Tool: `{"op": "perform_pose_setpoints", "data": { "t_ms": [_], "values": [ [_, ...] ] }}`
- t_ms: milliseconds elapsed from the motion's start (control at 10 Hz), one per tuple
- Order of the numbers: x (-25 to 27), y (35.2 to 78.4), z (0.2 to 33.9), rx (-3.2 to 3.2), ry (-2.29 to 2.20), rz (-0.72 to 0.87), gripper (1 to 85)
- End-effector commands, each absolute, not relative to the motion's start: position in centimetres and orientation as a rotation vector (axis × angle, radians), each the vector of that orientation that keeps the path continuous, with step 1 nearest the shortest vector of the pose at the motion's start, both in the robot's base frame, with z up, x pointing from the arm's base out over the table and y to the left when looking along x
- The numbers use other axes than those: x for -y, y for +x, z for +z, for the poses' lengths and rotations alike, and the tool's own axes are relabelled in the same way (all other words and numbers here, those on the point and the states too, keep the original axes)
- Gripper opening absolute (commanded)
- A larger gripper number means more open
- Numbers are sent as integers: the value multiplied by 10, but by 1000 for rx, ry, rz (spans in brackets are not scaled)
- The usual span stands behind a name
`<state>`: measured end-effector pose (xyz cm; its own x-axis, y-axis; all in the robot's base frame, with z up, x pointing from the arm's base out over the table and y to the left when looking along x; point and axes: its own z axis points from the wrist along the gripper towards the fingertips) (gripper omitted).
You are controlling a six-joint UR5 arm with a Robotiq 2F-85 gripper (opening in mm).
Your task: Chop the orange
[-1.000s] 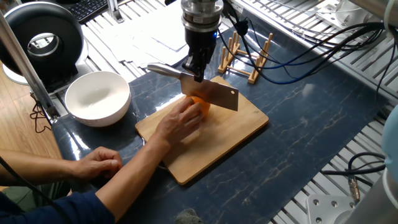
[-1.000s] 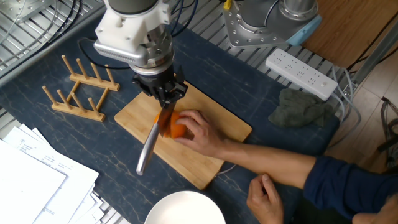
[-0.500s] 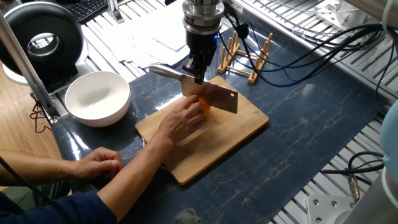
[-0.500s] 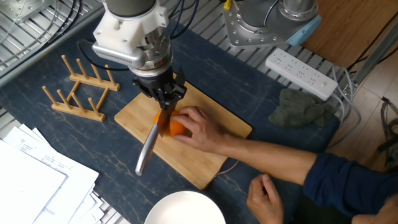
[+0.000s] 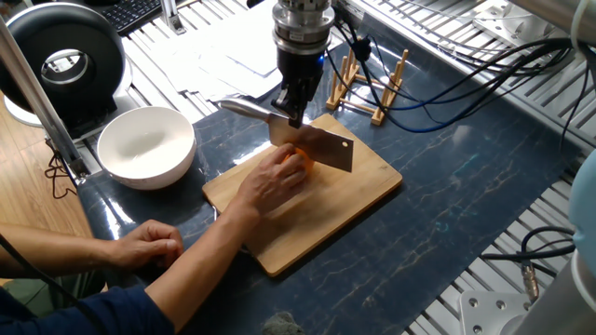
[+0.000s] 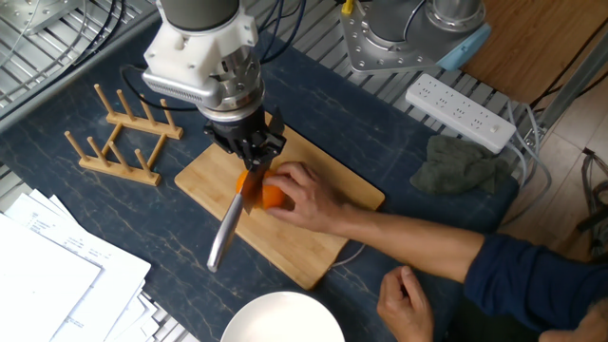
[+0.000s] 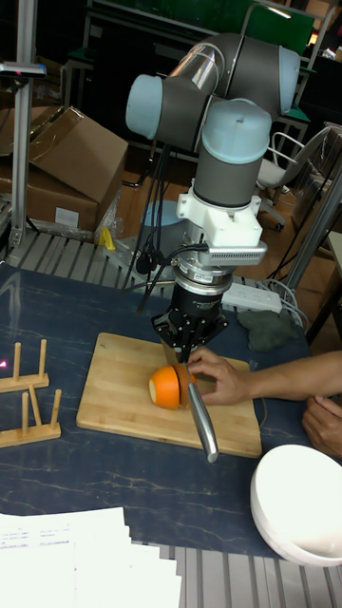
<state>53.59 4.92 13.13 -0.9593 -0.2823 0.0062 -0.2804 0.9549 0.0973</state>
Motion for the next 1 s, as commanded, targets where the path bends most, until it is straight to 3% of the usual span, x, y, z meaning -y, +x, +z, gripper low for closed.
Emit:
{"op": "perform_pose_setpoints", "data": {
  "t_ms": [0, 900],
  "values": [
    [-53, 540, 129, 3098, 445, -175, 13],
    [-54, 549, 115, 3134, 450, -195, 13]
  ]
}}
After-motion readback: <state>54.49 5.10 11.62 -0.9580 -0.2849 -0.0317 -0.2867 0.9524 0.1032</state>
